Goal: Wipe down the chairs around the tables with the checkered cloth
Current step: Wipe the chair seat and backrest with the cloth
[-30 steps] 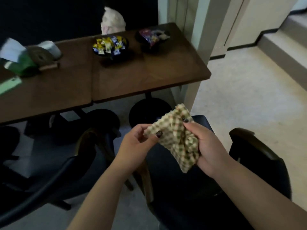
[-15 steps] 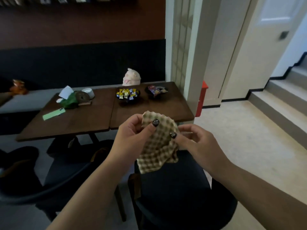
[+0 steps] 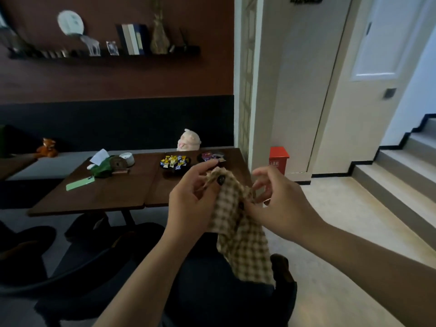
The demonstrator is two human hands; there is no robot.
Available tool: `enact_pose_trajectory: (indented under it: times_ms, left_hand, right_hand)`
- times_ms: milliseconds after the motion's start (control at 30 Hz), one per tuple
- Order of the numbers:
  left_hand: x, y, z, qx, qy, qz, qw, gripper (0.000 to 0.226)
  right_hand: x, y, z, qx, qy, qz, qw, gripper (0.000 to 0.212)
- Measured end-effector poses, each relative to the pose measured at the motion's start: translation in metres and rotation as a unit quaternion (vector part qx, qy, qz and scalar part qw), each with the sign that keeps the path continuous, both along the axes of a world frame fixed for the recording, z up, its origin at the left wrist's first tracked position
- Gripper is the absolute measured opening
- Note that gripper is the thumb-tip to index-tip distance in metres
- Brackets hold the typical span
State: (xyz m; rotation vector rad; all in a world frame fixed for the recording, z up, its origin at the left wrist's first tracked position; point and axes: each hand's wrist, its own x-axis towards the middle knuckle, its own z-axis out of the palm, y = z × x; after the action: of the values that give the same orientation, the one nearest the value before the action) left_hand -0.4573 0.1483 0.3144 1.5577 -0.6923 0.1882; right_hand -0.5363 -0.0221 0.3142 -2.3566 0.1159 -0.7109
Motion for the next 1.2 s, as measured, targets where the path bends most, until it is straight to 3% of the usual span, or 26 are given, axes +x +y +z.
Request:
enact_pose_trajectory:
  times_ms: [100, 167, 400, 500, 633, 800, 1067, 1200]
  left_hand:
    - [0.006, 0.001, 0.009, -0.016, -0.028, 0.035, 0.999, 0.033]
    - [0.013, 0.006, 0.013, -0.012, -0.048, 0.067, 0.997, 0.029]
    - [0.045, 0.033, 0.004, 0.036, -0.008, 0.104, 0.994, 0.016]
    - [0.056, 0.038, 0.002, 0.053, 0.046, 0.115, 0.991, 0.011]
    - [0.06, 0.042, 0.013, 0.007, 0.129, 0.082, 0.988, 0.019]
    - [0.051, 0.041, 0.031, 0.0, 0.179, -0.006, 0.984, 0.013]
    - [0.039, 0.036, 0.049, -0.033, 0.263, -0.067, 0.962, 0.02]
    - [0.037, 0.035, 0.043, -0.034, 0.286, -0.069, 0.955, 0.023]
  right_hand:
    - [0.008, 0.001, 0.0, -0.008, 0.016, -0.012, 1.0, 0.027]
    - [0.011, -0.001, -0.001, 0.004, 0.043, -0.021, 0.999, 0.022]
    - [-0.004, -0.012, 0.01, 0.158, 0.053, 0.09, 0.982, 0.032]
    - [-0.009, -0.013, 0.027, 0.172, 0.082, 0.157, 0.969, 0.036]
    - [-0.011, -0.002, 0.047, 0.174, 0.1, 0.214, 0.956, 0.044]
    - [-0.021, 0.024, 0.073, 0.057, 0.019, 0.257, 0.965, 0.032]
    - [-0.019, 0.026, 0.09, -0.107, 0.159, 0.169, 0.967, 0.043]
    - [-0.019, 0.025, 0.077, -0.154, 0.093, 0.124, 0.976, 0.032]
